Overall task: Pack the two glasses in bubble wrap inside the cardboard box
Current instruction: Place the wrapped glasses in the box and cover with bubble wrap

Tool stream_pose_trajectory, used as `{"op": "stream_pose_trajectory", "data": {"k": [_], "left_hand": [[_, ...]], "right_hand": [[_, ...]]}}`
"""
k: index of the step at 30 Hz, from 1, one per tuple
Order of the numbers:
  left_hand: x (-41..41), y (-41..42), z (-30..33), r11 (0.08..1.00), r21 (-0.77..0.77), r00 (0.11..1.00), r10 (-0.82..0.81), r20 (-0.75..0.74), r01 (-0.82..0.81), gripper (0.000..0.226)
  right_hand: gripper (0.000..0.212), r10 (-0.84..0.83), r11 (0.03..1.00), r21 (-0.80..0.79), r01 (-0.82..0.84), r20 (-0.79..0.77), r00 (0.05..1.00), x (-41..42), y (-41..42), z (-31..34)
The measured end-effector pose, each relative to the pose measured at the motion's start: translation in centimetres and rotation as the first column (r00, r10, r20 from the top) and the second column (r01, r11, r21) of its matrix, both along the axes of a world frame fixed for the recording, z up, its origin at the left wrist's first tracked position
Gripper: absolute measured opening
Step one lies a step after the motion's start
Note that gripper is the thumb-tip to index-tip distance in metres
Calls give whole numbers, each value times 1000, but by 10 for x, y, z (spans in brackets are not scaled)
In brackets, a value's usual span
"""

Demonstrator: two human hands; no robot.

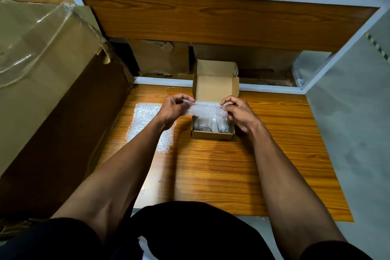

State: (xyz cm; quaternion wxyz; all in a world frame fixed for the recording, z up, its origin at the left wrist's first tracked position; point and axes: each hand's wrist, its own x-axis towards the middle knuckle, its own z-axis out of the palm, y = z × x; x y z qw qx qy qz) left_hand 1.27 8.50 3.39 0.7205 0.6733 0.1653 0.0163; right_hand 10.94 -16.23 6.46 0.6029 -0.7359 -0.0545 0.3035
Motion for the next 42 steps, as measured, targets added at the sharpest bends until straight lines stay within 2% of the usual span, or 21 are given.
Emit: {"op": "stream_pose_trajectory", "data": {"k": [4, 7, 11, 17, 25, 33, 37, 40, 42], "left_hand": [[1, 0, -1, 999, -28, 1000, -18, -24, 17, 24], [5, 0, -2, 996, -86, 999, 1, -51, -6, 23], [10, -1, -2, 996, -84, 998, 5, -57, -9, 9], [12, -8, 1, 998, -44, 997, 30, -70, -33, 33], [11, -10, 3, 999, -46, 998, -18, -55, 15, 15], [13, -14, 6, 994, -113, 997, -18, -80, 9, 19], [15, -15, 4, 985, -174, 998, -1, -57, -9, 16], [18, -19, 2, 993, -113, 999, 7, -33, -11, 6], [20, -24, 1, 996, -72, 999, 42, -22, -44, 10]], "right_hand": [[26, -20, 999, 43, 22, -46, 999, 1, 0, 3], [32, -28, 994, 105, 35, -67, 997, 1, -1, 2], [13, 2, 999, 43, 0, -30, 1000, 5, -4, -4], [37, 19, 999, 33, -19, -16, 1000, 9, -6, -11], [20, 8, 1000, 1, -8, -1, 1000, 9, -4, -10], [20, -36, 997, 70, 41, -63, 997, 10, -7, -8], [13, -13, 991, 135, 22, -64, 998, 9, -13, -8], [8, -26, 995, 93, 29, -34, 999, 10, -15, -9], [15, -18, 999, 29, 17, 8, 1000, 11, -16, -11]]}}
